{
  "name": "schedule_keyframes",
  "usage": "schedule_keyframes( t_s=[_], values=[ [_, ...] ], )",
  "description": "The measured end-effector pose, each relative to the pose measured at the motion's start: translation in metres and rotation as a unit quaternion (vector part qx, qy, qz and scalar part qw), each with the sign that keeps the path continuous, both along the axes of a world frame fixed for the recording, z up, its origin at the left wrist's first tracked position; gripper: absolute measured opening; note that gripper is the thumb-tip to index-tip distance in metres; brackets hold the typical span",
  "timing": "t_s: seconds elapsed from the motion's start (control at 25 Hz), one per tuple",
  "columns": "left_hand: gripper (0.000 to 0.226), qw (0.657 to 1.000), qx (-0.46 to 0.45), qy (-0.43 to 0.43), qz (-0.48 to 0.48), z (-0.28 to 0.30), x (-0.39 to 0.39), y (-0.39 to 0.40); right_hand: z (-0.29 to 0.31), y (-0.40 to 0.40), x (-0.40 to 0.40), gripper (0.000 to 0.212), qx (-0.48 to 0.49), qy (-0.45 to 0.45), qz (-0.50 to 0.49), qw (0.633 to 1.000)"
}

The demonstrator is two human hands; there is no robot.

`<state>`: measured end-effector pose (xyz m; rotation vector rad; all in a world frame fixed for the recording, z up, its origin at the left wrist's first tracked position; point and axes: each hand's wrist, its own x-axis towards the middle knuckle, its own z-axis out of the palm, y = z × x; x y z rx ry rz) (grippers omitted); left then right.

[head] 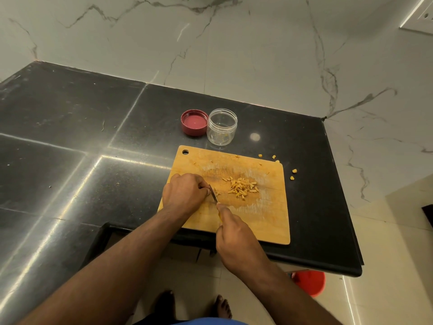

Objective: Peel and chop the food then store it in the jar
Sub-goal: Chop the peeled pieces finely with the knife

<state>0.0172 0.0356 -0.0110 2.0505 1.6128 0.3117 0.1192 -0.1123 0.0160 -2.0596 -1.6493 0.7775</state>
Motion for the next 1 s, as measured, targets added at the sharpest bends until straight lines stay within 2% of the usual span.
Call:
schedule_keyframes(
  t_s=[0.24, 0.8, 1.0],
  values=[
    [0.012, 1.0, 0.008, 0.002, -0.003, 0.0, -0.001, -0.002, 0.009, -0.034, 0.002, 0.051, -0.003, 0.039, -0.017, 0.999],
    [0.014, 1.0, -0.01, -0.001, 0.01, 0.0, -0.001, -0.003, -0.001, 0.002, -0.001, 0.052, 0.006, 0.003, -0.005, 1.0],
    [0.013, 1.0, -0.01, 0.0, 0.012, 0.002, -0.001, -0.003, 0.002, -0.022, 0.0, 0.052, -0.013, 0.029, -0.006, 0.999]
  ],
)
